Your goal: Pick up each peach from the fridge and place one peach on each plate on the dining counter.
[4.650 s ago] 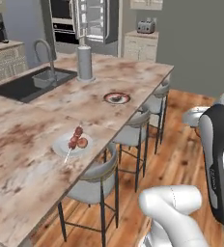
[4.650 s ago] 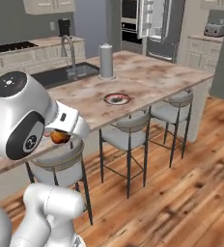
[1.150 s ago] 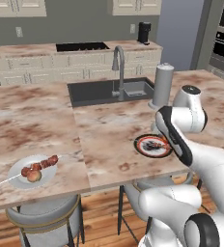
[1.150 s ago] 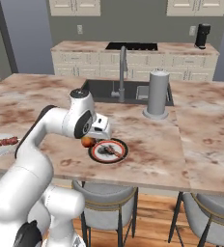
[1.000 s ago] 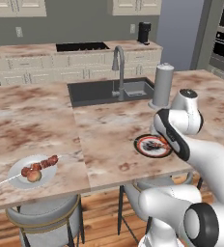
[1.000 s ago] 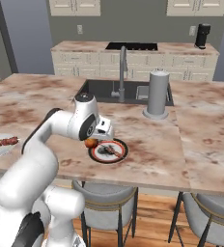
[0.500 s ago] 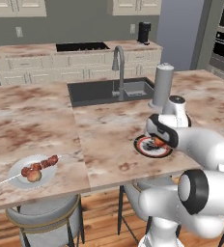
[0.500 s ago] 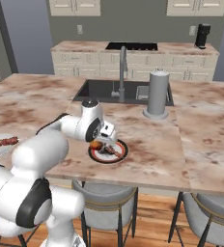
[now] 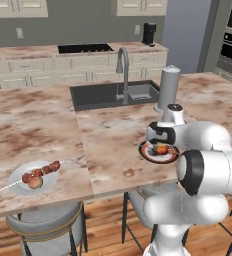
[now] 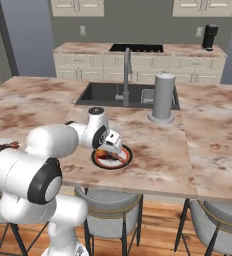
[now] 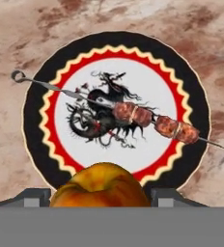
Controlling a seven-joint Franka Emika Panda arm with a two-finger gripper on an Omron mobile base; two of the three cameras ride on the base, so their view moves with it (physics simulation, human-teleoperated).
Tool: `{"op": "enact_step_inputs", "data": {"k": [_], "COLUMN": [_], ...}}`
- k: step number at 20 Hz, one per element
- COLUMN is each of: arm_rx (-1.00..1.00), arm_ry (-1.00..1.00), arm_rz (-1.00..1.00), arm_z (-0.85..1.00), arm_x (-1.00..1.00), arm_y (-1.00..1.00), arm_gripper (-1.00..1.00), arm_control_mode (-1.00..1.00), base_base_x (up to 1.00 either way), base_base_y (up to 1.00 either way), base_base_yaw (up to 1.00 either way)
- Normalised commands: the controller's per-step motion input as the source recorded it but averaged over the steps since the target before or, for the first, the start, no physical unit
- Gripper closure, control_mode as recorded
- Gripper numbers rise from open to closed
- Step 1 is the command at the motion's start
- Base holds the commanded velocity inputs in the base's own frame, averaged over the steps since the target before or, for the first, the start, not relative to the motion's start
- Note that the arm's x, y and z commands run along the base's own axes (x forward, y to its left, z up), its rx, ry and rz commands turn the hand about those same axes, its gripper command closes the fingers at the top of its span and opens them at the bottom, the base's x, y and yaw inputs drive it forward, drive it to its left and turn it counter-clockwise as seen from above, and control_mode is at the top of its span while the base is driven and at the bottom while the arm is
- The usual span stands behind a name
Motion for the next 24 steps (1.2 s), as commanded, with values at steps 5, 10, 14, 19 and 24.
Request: {"op": "enact_step_inputs", "data": {"k": [5,10,14,19,24], "arm_rx": [0.00,0.00,0.00,0.00,0.00], "arm_ry": [0.00,0.02,0.00,0.00,0.00], "arm_rz": [0.00,0.00,0.00,0.00,0.00], "arm_z": [-0.36,-0.36,-0.28,-0.17,-0.01], "arm_x": [0.17,0.06,0.08,0.10,0.24], "arm_y": [-0.09,-0.16,-0.10,0.00,0.00], "arm_gripper": [1.00,1.00,1.00,1.00,1.00], "arm_control_mode": [-1.00,-1.00,-1.00,-1.00,-1.00], "base_base_x": [0.00,0.00,0.00,0.00,0.00], "base_base_y": [0.00,0.00,0.00,0.00,0.00], "base_base_yaw": [0.00,0.00,0.00,0.00,0.00]}}
